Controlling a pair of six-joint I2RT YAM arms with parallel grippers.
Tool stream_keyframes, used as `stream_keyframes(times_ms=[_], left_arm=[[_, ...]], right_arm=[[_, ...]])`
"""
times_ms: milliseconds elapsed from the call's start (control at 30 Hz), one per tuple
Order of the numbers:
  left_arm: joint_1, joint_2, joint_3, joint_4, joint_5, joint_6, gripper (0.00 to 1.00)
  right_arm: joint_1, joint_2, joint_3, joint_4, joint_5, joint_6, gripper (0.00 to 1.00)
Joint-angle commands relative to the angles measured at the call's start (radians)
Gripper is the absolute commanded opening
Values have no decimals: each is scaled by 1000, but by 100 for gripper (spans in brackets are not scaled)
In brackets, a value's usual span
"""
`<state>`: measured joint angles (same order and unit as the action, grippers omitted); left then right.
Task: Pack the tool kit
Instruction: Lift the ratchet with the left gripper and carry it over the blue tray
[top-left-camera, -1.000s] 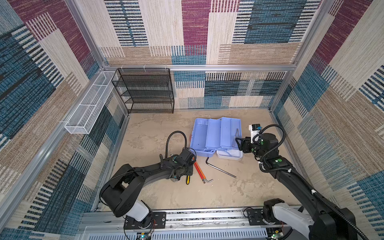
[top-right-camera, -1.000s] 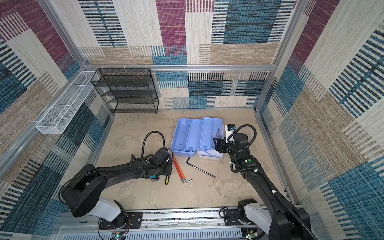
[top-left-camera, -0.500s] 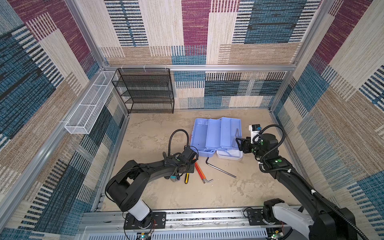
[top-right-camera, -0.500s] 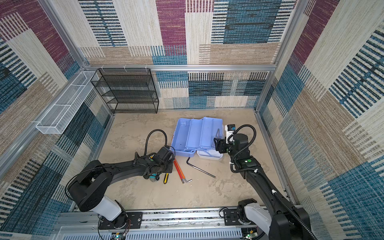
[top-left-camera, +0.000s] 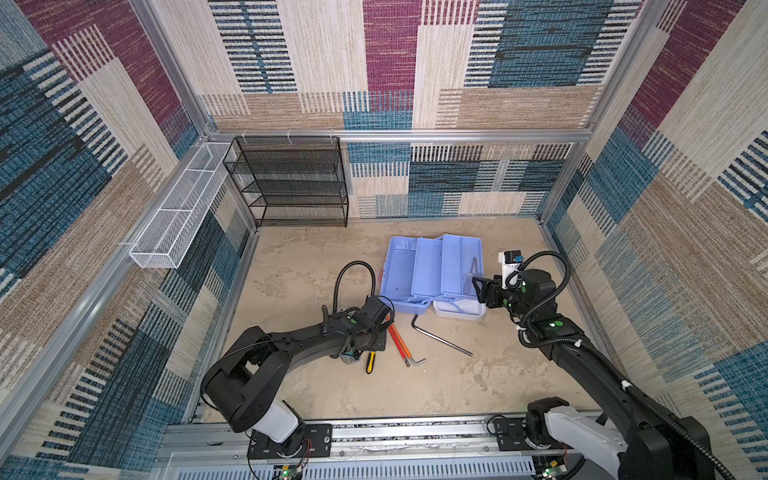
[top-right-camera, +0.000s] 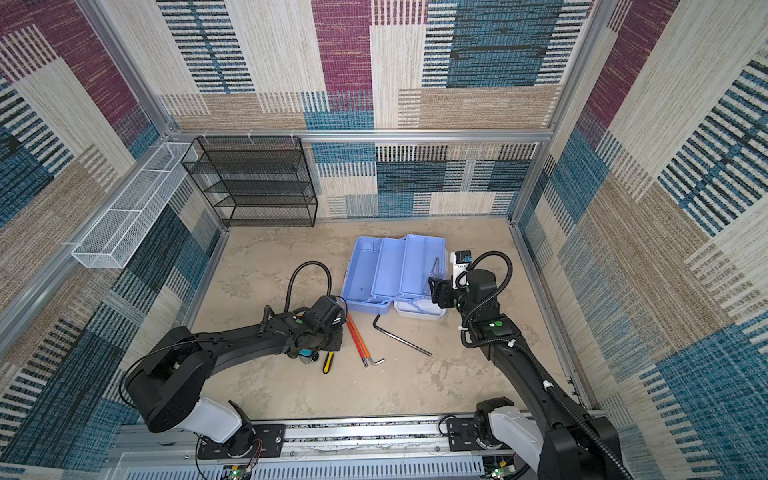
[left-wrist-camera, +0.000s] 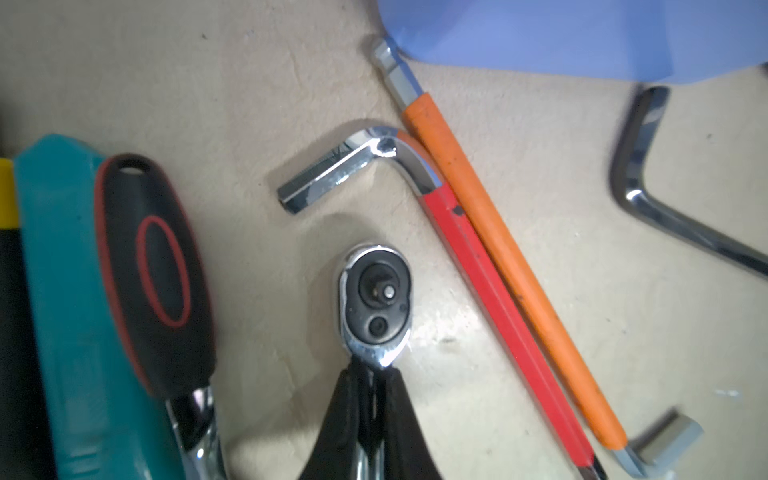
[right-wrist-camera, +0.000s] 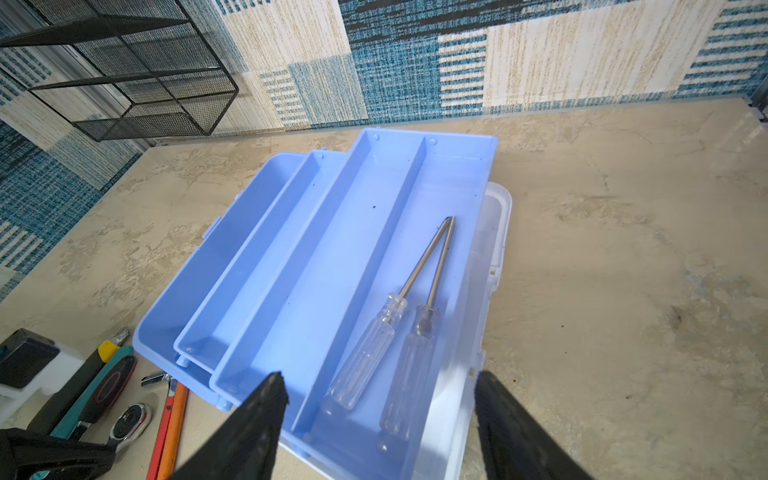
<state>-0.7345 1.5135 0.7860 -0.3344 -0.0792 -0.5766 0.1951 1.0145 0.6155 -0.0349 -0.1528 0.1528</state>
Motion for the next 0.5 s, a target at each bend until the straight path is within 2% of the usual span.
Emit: stream_keyframes(times_ms=[0,267,467], left_arm=[[0,-46,1,-4,-2,-23,0],[0,-144,64,25,27,-20,0],[1,-90,233,66,76,52,0]], right_arm=[[1,-12,-8,52,11,-7,74],[1,-33,-38,69,28,3,80],[1,-48,-72,110,48,33,89]])
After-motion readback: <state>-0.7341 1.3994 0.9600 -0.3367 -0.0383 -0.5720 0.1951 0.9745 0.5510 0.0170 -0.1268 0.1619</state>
